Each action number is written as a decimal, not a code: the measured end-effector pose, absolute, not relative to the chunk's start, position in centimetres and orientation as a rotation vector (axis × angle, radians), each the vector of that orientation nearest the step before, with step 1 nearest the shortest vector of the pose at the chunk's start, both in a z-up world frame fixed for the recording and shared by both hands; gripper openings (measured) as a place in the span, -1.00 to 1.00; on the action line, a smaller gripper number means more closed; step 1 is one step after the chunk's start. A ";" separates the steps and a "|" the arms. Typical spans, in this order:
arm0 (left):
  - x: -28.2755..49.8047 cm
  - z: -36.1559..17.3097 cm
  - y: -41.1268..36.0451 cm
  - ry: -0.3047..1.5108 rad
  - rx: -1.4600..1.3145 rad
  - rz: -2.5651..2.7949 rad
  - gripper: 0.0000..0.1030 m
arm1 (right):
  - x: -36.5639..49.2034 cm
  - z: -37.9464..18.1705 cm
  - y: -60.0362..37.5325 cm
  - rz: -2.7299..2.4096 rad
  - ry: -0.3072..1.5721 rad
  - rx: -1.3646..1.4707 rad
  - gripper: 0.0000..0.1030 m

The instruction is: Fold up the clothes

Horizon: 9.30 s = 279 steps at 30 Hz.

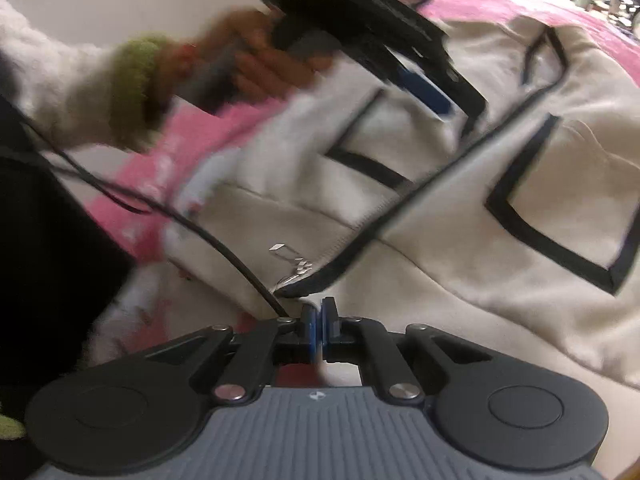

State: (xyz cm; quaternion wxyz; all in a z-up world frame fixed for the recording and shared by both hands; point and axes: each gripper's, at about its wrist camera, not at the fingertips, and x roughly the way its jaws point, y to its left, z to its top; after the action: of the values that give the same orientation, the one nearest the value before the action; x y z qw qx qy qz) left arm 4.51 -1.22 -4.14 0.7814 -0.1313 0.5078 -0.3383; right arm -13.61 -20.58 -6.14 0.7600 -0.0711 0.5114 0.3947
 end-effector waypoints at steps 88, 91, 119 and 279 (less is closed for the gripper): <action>-4.9 -5.6 -9.0 0.934 0.246 -0.996 0.13 | 15.4 -0.1 -31.5 0.293 0.928 0.116 -0.17; -4.8 -5.7 -8.5 0.938 0.223 -1.010 0.13 | 17.0 -0.8 -31.5 0.330 0.953 0.193 -0.17; -4.7 -5.7 -8.5 1.012 0.148 -1.000 0.14 | 34.5 -7.2 -22.7 0.222 1.259 0.162 -0.69; -8.8 -4.9 -9.0 0.944 0.361 -0.910 0.23 | -24.6 -7.3 -22.9 0.502 0.819 -0.862 -0.92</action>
State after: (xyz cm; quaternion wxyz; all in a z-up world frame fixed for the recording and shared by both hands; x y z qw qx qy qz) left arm -8.79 -8.99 -4.90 0.7776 0.1667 0.4364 -0.4209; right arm -24.64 -22.85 -7.27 0.7990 -0.4016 0.3817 0.2338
